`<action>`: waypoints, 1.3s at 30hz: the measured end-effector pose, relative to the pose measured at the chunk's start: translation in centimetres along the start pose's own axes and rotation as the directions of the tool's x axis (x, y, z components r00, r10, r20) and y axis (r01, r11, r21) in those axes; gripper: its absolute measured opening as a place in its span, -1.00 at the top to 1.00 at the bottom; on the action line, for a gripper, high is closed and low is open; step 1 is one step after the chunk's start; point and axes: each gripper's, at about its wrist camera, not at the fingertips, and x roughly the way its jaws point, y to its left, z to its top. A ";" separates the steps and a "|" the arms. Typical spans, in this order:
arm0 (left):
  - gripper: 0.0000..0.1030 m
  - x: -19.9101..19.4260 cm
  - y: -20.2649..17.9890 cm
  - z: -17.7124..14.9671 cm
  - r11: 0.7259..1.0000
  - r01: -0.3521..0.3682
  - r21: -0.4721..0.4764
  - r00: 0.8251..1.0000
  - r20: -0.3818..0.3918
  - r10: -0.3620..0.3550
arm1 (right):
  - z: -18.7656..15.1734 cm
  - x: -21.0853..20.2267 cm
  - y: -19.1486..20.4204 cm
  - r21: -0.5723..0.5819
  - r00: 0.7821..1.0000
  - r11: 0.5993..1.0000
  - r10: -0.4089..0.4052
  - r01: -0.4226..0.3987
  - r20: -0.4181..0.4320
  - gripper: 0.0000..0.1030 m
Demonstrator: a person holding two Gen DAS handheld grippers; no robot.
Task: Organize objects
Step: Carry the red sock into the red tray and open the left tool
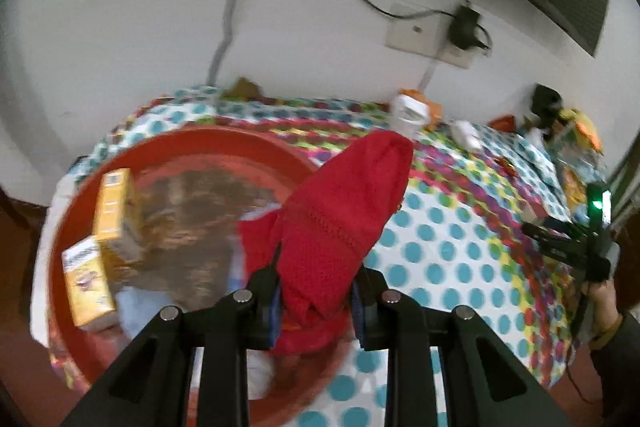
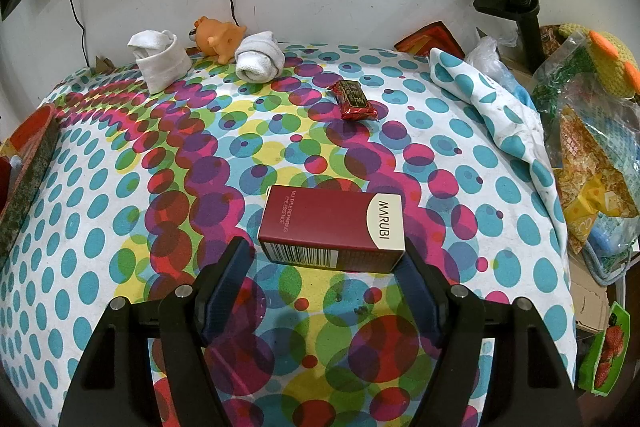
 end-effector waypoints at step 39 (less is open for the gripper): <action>0.34 6.2 11.1 -2.7 0.973 -0.136 -0.185 0.987 -0.105 0.118 | 0.1 0.2 -0.3 -0.003 1.000 1.000 -0.003 0.003 -0.001 -0.39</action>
